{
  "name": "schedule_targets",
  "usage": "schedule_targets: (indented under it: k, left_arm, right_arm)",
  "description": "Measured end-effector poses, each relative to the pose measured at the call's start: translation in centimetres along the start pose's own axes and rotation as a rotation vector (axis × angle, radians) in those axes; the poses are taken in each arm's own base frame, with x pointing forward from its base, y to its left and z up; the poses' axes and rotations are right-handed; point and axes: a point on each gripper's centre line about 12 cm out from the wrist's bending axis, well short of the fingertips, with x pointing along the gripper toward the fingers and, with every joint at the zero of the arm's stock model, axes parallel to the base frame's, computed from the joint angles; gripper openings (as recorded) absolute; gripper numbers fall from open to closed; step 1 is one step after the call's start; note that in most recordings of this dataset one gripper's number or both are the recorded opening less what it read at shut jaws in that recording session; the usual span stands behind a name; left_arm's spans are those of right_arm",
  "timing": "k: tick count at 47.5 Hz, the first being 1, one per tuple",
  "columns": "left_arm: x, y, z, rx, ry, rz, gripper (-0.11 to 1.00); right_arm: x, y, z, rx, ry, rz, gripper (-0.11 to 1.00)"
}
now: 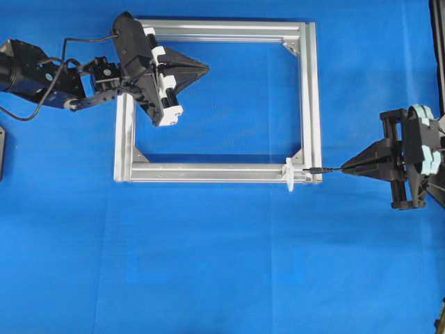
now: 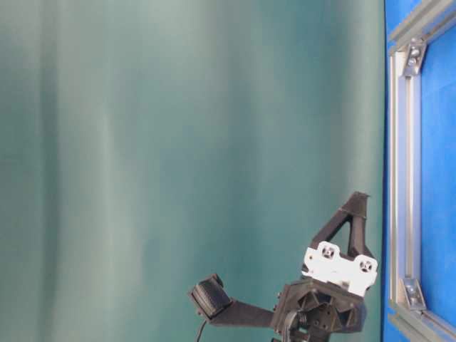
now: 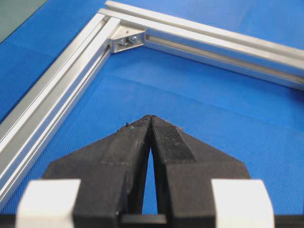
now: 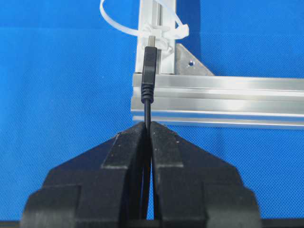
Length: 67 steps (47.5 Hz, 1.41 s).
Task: Insert the wire through the string loop located on the right side.
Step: 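Push the USB plug leftward through the white zip-tie loop with the right gripper, then move the left gripper down to the plug emerging from the loop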
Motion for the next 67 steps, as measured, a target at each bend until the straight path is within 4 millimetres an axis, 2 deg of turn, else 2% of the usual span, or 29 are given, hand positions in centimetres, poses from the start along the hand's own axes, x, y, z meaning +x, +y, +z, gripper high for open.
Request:
schedule_targets:
  k: [12, 21, 50, 67]
  left_arm:
    - [0.0, 0.0, 0.0, -0.001, 0.000, 0.001, 0.00]
    - [0.0, 0.0, 0.0, 0.000, 0.000, 0.000, 0.00]
    - [0.0, -0.1, -0.1, 0.004, 0.002, -0.001, 0.00]
    - [0.0, 0.0, 0.0, -0.004, 0.000, 0.001, 0.00]
  right_arm:
    - [0.3, 0.0, 0.1, 0.003, -0.003, -0.001, -0.04]
    - [1.3, 0.1, 0.7, 0.001, -0.003, -0.008, -0.04]
    - [7.1, 0.7, 3.2, -0.014, -0.016, -0.030, -0.04]
    - [7.4, 0.7, 3.5, -0.014, -0.026, -0.030, -0.04]
